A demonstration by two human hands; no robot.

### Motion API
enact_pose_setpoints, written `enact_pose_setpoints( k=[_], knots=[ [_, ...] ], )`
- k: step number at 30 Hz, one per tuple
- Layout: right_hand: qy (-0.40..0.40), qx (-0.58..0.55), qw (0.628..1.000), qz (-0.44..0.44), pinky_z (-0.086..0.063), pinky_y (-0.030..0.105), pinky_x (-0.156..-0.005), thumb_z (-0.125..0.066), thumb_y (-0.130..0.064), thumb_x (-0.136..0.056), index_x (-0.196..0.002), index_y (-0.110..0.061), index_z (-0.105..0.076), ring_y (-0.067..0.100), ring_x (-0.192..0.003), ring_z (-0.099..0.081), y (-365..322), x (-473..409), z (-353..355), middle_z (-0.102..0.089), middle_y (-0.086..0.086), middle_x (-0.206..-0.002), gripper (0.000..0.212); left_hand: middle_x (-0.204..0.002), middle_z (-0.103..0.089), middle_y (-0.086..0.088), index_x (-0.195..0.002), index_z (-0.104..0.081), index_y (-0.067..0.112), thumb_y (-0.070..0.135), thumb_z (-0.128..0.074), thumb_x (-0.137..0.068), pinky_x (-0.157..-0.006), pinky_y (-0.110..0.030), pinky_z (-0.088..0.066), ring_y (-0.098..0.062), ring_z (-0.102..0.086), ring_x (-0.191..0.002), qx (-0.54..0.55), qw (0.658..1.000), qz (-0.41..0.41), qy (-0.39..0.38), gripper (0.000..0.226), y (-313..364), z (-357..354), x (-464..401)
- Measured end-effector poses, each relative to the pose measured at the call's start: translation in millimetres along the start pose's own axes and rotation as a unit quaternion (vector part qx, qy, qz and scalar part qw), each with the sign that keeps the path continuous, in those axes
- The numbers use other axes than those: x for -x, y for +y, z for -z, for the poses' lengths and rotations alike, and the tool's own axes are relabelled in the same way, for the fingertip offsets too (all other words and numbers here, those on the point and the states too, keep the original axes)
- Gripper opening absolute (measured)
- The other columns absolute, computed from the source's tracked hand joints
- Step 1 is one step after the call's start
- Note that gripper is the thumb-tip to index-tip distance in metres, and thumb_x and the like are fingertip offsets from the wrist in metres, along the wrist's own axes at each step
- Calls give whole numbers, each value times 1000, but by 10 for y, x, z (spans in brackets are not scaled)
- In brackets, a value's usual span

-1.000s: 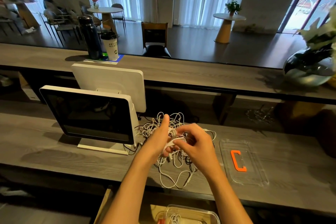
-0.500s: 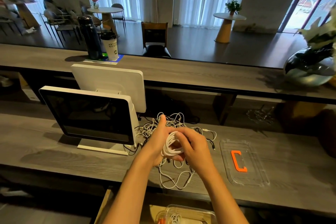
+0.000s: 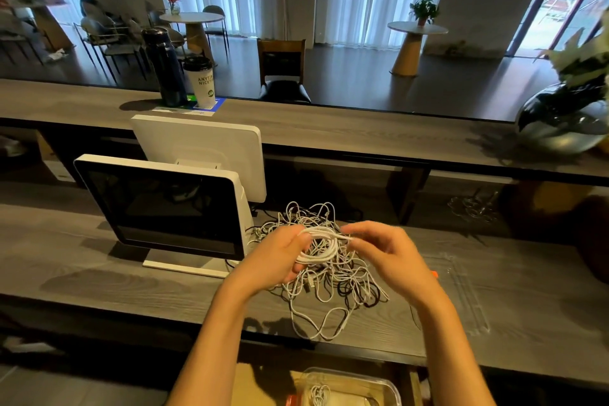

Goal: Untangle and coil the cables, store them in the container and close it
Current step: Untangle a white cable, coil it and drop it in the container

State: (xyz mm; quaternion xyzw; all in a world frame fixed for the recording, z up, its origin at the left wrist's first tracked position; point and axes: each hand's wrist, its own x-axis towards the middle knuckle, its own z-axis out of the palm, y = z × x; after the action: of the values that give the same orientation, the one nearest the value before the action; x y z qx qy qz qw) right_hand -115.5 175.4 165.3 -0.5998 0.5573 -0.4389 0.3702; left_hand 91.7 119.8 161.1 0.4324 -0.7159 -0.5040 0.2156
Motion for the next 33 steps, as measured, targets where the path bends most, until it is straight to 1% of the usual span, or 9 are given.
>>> enact_pose_setpoints(
  k=[5,8,11,14,18,21,25,30,33],
  knots=[
    [116,12,992,38,-52,18,-69,-67,-7,-92,-91,-34,-75,3,-78,-70,82,-109,-68,-75,-13,-80,28,-59,-50,4,-85,-49,14,28,-38,-107,-42,-19,-33,-11,-42,-43,42,995,-44,-86,29,125,-56,90],
    [65,67,995,21,-45,23,-57,-66,-19,-94,-73,-26,-74,3,-56,-56,226,-69,-318,-67,-4,-62,24,-61,-52,3,-84,-52,14,25,-39,-107,-44,-21,-37,-8,-46,-45,6,997,-60,50,29,218,-53,57],
    [-63,132,989,26,-47,26,-56,-59,-30,-99,-84,-22,-73,9,-55,-54,199,49,-497,-65,1,-64,21,-72,-57,-2,-82,-52,16,27,-38,-107,-56,-36,-48,-15,-60,-60,-115,978,-22,173,30,106,7,-59],
    [-141,310,932,120,-50,29,-66,-53,-30,-101,-91,-20,-68,12,-65,-58,98,43,-502,-65,-2,-72,21,-81,-59,-10,-83,-50,14,30,-37,-107,-70,-42,-46,-30,-61,-78,-202,961,23,185,31,-57,-18,-127],
    [-13,424,872,246,-50,33,-55,-51,-26,-98,-88,-22,-68,14,-71,-59,38,17,-475,-64,-9,-75,20,-80,-55,-8,-86,-52,11,31,-36,-107,-66,-37,-36,-30,-56,-80,-226,955,43,186,33,-67,-38,-153],
    [112,388,858,316,-53,31,-52,-51,-32,-99,-93,-21,-71,16,-84,-59,118,40,-465,-66,-7,-89,24,-79,-58,-10,-86,-53,10,31,-36,-107,-70,-42,-45,-33,-61,-80,-216,963,44,154,34,-9,-38,-147],
    [161,292,885,325,-55,28,-94,-55,-33,-99,-101,-16,-76,15,-118,-63,212,40,-444,-73,-3,-115,27,-74,-58,-6,-88,-57,10,31,-38,-106,-67,-40,-49,-27,-61,-72,-195,974,30,111,34,55,-30,-98],
    [196,106,958,178,-50,18,-56,-66,-24,-94,-89,-26,-77,1,-65,-66,92,57,-392,-71,-14,-71,12,-67,-51,6,-81,-53,17,30,-35,-108,-46,-15,-37,1,-49,-45,-84,991,-36,100,34,160,-150,18],
    [177,-4,983,51,-47,33,-54,-68,-18,-92,-73,-14,-77,12,-55,-59,-15,-30,-304,-67,2,-59,21,-62,-45,6,-75,-46,16,25,-37,-108,-45,-17,-35,1,-46,-44,-56,991,-93,83,35,165,-222,50]
  ],
)
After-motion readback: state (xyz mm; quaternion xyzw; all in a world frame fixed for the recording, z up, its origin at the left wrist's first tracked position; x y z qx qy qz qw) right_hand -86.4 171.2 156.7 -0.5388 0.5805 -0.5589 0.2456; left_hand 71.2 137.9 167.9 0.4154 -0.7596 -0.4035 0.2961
